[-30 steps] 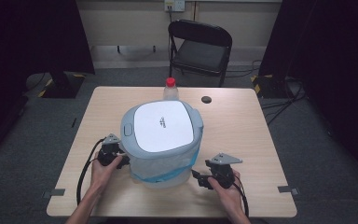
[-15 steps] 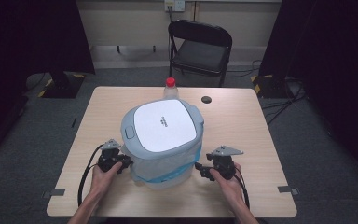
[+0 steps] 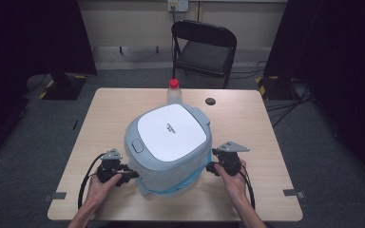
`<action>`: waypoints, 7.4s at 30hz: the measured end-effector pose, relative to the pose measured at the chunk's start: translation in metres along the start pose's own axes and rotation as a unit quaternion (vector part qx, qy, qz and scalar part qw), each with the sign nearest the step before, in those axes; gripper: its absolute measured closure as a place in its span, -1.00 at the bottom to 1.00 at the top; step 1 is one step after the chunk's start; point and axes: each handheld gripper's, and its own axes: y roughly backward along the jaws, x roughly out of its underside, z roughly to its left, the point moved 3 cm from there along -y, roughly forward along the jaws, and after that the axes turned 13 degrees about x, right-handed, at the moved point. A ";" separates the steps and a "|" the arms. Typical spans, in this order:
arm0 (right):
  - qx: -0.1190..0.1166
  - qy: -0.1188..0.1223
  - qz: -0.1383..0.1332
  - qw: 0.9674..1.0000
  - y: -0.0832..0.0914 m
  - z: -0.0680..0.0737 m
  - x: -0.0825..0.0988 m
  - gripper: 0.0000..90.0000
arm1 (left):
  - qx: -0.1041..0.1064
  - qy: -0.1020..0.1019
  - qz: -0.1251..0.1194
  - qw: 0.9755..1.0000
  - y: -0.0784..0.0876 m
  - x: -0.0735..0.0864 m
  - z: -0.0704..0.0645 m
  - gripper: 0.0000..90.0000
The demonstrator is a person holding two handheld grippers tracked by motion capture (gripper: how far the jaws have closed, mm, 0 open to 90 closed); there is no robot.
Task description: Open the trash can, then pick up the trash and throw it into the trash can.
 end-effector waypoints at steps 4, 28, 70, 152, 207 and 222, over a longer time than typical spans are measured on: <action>-0.012 -0.007 0.001 1.000 0.025 0.005 0.012 -0.13 | -0.024 0.015 -0.023 0.999 0.006 -0.011 0.017 0.22; 0.017 0.017 -0.014 1.000 0.017 -0.001 0.005 0.14 | 0.070 -0.030 -0.080 0.994 0.000 -0.038 -0.024 0.24; -0.101 0.015 0.007 0.995 -0.014 0.044 -0.024 0.42 | -0.048 0.039 -0.074 0.995 0.028 -0.010 0.002 0.05; -0.325 0.125 -0.111 0.931 0.126 0.147 -0.135 1.00 | -0.200 0.023 -0.015 0.979 0.036 0.021 0.040 -0.67; -0.048 0.031 0.018 0.998 -0.108 0.007 -0.114 -0.60 | -0.197 0.024 -0.015 0.980 0.035 0.020 0.041 -0.71; -0.032 0.032 -0.002 0.999 -0.167 0.024 -0.131 -0.66 | -0.197 0.024 -0.014 0.980 0.035 0.020 0.041 -0.70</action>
